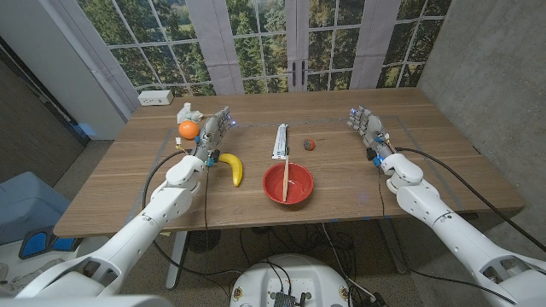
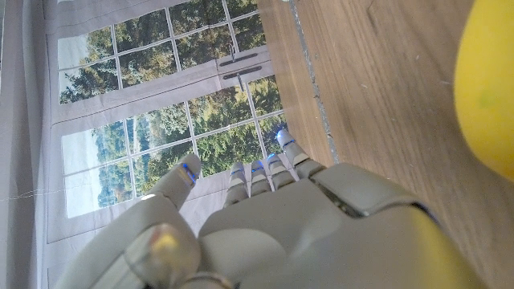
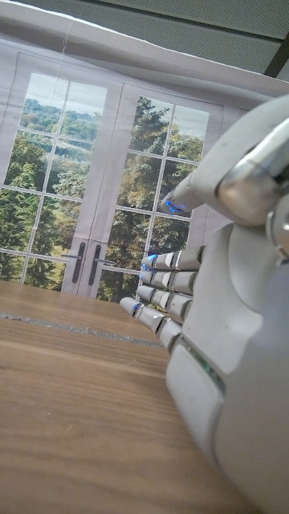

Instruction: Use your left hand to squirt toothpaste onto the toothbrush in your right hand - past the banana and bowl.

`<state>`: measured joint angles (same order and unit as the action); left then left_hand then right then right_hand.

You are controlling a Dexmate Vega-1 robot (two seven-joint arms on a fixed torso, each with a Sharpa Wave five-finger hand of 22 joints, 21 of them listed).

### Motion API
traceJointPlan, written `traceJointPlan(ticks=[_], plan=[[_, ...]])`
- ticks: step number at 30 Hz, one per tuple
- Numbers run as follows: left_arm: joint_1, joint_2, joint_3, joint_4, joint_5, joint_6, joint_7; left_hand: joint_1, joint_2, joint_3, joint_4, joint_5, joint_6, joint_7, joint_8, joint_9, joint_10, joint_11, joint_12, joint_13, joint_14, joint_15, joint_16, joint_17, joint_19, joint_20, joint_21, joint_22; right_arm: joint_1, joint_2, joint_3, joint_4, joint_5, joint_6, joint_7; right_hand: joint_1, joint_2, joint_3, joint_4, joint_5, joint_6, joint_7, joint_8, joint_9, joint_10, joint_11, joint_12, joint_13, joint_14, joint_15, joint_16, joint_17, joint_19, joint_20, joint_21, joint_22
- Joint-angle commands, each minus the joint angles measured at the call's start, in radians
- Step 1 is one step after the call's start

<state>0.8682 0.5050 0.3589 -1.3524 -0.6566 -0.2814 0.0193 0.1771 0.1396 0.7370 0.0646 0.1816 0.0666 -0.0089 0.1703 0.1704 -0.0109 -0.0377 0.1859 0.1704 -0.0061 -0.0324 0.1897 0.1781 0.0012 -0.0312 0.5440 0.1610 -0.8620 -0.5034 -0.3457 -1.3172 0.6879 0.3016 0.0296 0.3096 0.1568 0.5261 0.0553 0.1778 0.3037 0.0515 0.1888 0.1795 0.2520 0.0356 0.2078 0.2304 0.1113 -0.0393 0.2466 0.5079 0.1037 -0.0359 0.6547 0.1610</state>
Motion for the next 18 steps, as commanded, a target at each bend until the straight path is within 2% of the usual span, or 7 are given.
traceJointPlan(ticks=[1, 6, 8, 12, 14, 15, 18], plan=[[0.039, -0.005, -0.006, -0.085, 0.031, 0.020, 0.106, 0.012, 0.018, -0.005, -0.024, 0.004, 0.007, 0.010, 0.008, 0.002, 0.016, 0.001, 0.009, 0.006, 0.019, -0.012, 0.006, -0.005, 0.022, -0.039, 0.001, 0.006, -0.027, 0.010, 0.026, -0.003, 0.029, 0.026, -0.005, 0.011, -0.004, 0.003, -0.013, 0.003, 0.011, 0.007, 0.007, 0.005, 0.011, 0.005, 0.006, 0.002, 0.010, -0.011, 0.004, -0.002, 0.011, -0.055, 0.003, 0.002], [0.042, -0.003, -0.005, -0.092, 0.037, 0.025, 0.116, 0.017, 0.008, -0.017, -0.054, 0.002, 0.020, 0.016, 0.014, 0.003, 0.032, 0.003, 0.012, 0.006, 0.048, 0.005, 0.009, -0.007, 0.051, -0.012, -0.002, 0.007, -0.035, 0.004, 0.024, -0.011, 0.008, 0.033, -0.027, 0.023, -0.009, 0.002, -0.036, 0.000, 0.023, 0.009, 0.010, 0.005, 0.020, 0.008, 0.009, -0.001, 0.022, 0.002, 0.006, -0.012, 0.021, -0.040, -0.003, 0.003], [0.042, 0.000, -0.006, -0.093, 0.040, 0.025, 0.116, 0.014, 0.008, -0.018, -0.056, 0.001, 0.025, 0.016, 0.015, 0.003, 0.037, 0.007, 0.013, 0.007, 0.054, 0.010, 0.009, -0.006, 0.059, -0.004, -0.003, 0.007, -0.039, 0.005, 0.025, -0.016, 0.002, 0.038, -0.039, 0.032, -0.009, 0.003, -0.051, 0.000, 0.026, 0.008, 0.010, 0.005, 0.027, 0.011, 0.010, -0.002, 0.029, 0.008, 0.006, -0.017, 0.030, -0.031, -0.005, 0.003], [0.042, 0.008, -0.008, -0.095, 0.049, 0.023, 0.119, 0.013, 0.008, -0.018, -0.058, 0.002, 0.030, 0.014, 0.016, 0.003, 0.041, 0.011, 0.014, 0.007, 0.060, 0.012, 0.009, -0.006, 0.068, 0.002, -0.003, 0.008, -0.049, 0.001, 0.019, -0.036, -0.027, 0.041, -0.069, 0.042, -0.012, 0.003, -0.068, 0.000, 0.030, 0.010, 0.011, 0.005, 0.031, 0.013, 0.011, -0.003, 0.036, 0.014, 0.007, -0.024, 0.039, -0.023, -0.009, 0.003], [0.041, 0.010, -0.009, -0.091, 0.046, 0.019, 0.111, 0.012, 0.007, -0.018, -0.058, 0.002, 0.030, 0.014, 0.016, 0.004, 0.043, 0.010, 0.014, 0.007, 0.061, 0.011, 0.010, -0.005, 0.070, 0.003, -0.003, 0.008, -0.059, -0.002, 0.015, -0.055, -0.056, 0.048, -0.100, 0.057, -0.015, 0.006, -0.090, 0.002, 0.035, 0.012, 0.011, 0.005, 0.038, 0.016, 0.012, -0.005, 0.048, 0.019, 0.008, -0.032, 0.050, -0.016, -0.013, 0.003], [0.041, 0.011, -0.010, -0.089, 0.047, 0.018, 0.111, 0.011, 0.007, -0.018, -0.059, 0.002, 0.031, 0.013, 0.016, 0.004, 0.042, 0.010, 0.014, 0.007, 0.062, 0.011, 0.009, -0.005, 0.071, 0.003, -0.003, 0.008, -0.065, -0.005, 0.012, -0.071, -0.076, 0.046, -0.123, 0.071, -0.016, 0.008, -0.109, 0.005, 0.039, 0.014, 0.012, 0.006, 0.042, 0.017, 0.012, -0.006, 0.057, 0.027, 0.010, -0.038, 0.061, -0.008, -0.015, 0.004], [0.038, 0.011, -0.013, -0.079, 0.044, 0.008, 0.100, 0.010, 0.007, -0.019, -0.059, 0.002, 0.032, 0.013, 0.016, 0.004, 0.045, 0.011, 0.015, 0.007, 0.064, 0.011, 0.009, -0.005, 0.075, 0.004, -0.003, 0.008, -0.085, -0.010, 0.004, -0.117, -0.138, 0.039, -0.200, 0.089, -0.016, 0.010, -0.138, 0.010, 0.057, 0.015, 0.017, 0.006, 0.060, 0.019, 0.017, -0.007, 0.084, 0.033, 0.018, -0.046, 0.084, 0.011, -0.018, 0.005]])
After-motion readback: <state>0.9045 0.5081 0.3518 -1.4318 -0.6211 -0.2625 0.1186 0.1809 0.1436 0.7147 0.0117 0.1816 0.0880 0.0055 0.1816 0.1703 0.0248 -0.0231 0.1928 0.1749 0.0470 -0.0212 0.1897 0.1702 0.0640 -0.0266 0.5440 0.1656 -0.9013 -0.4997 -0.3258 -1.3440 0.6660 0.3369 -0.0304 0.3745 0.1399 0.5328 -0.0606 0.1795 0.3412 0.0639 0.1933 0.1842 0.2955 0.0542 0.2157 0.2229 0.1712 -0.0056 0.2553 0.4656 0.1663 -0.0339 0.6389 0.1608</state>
